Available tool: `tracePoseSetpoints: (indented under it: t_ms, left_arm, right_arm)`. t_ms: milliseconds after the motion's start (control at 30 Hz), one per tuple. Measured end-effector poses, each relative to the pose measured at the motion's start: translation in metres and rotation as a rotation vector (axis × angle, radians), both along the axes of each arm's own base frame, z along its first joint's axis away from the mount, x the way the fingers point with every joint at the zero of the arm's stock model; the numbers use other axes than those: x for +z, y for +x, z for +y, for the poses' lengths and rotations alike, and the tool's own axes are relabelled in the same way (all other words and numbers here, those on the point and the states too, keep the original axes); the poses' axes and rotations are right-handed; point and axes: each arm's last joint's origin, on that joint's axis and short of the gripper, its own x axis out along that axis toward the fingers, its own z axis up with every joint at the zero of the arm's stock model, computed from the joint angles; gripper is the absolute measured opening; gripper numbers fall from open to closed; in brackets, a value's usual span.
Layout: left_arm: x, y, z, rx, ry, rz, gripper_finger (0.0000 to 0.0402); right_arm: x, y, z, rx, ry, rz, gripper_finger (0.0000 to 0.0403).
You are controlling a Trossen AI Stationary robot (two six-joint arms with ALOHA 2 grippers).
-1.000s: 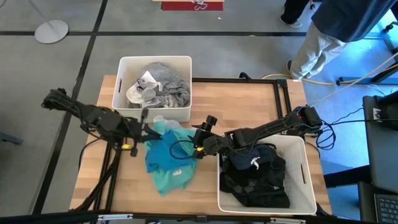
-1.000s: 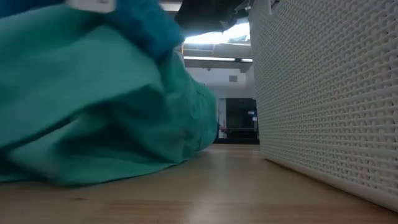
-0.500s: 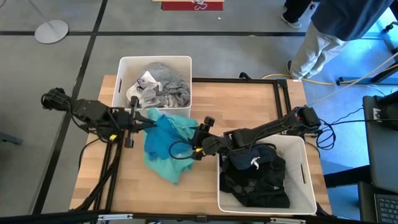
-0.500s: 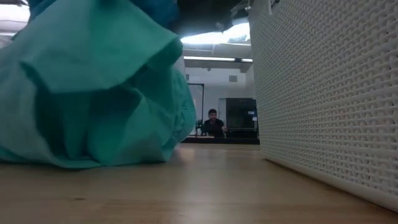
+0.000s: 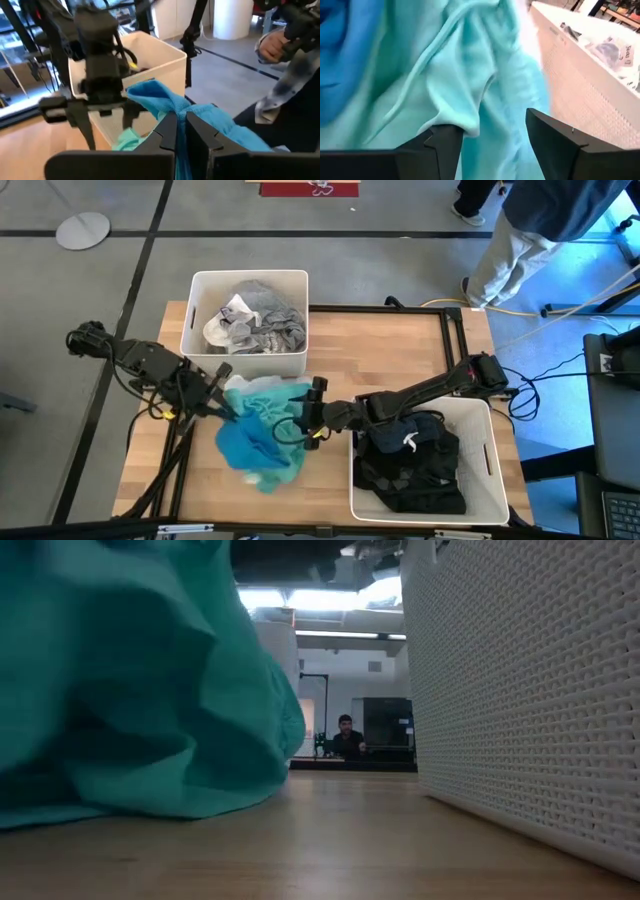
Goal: Sort clothes
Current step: Put the blue shorts into the bottom right laundry bin
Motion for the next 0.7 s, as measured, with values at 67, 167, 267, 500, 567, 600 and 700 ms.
tracePoseSetpoints:
  t_ms: [67, 167, 267, 500, 567, 600, 700]
  left_arm:
    - [-0.002, 0.0, 0.0, 0.002, -0.004, 0.023, 0.0012]
    - [-0.002, 0.0, 0.0, 0.001, -0.006, 0.025, 0.0013]
    - [-0.002, 0.0, 0.0, 0.001, -0.006, 0.022, 0.0014]
    - [-0.002, 0.0, 0.0, 0.002, -0.004, 0.028, 0.0014]
    - [-0.002, 0.0, 0.0, 0.001, -0.002, 0.029, 0.0015]
    - [-0.003, 0.0, 0.0, 0.001, -0.001, 0.031, 0.0015]
    - [-0.003, -0.001, 0.0, 0.001, 0.007, 0.031, 0.0015]
  right_arm:
    - [0.002, 0.001, -0.001, 0.011, 0.015, -0.016, 0.0216]
    - [0.001, 0.003, -0.006, 0.056, 0.062, -0.009, 0.0216]
    - [0.0, 0.004, -0.007, 0.131, 0.119, 0.009, 0.0216]
    - [0.013, -0.009, -0.01, 0.073, 0.045, 0.158, 0.0216]
    - [0.022, -0.009, -0.013, 0.015, 0.026, 0.151, 0.0216]
    - [0.025, -0.008, -0.013, 0.004, 0.025, 0.14, 0.0216]
    - [0.029, -0.006, -0.012, 0.059, 0.041, 0.118, 0.0216]
